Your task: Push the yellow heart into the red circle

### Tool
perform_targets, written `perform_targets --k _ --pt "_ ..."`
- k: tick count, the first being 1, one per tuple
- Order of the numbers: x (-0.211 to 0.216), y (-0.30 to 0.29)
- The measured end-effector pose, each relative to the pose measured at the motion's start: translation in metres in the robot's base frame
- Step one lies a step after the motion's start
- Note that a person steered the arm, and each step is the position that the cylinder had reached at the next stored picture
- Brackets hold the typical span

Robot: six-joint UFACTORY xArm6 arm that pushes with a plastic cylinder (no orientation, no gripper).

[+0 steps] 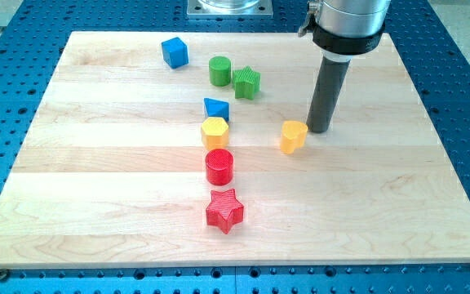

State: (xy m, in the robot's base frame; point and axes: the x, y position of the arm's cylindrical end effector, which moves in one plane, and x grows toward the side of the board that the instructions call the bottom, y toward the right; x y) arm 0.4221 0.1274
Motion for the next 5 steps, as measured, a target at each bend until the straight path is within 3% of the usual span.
perform_targets --k 2,3,4,5 --pt "-0.012 -0.012" --pt "-0.001 0.034" --pt "0.016 0.011" --pt "0.022 -0.067"
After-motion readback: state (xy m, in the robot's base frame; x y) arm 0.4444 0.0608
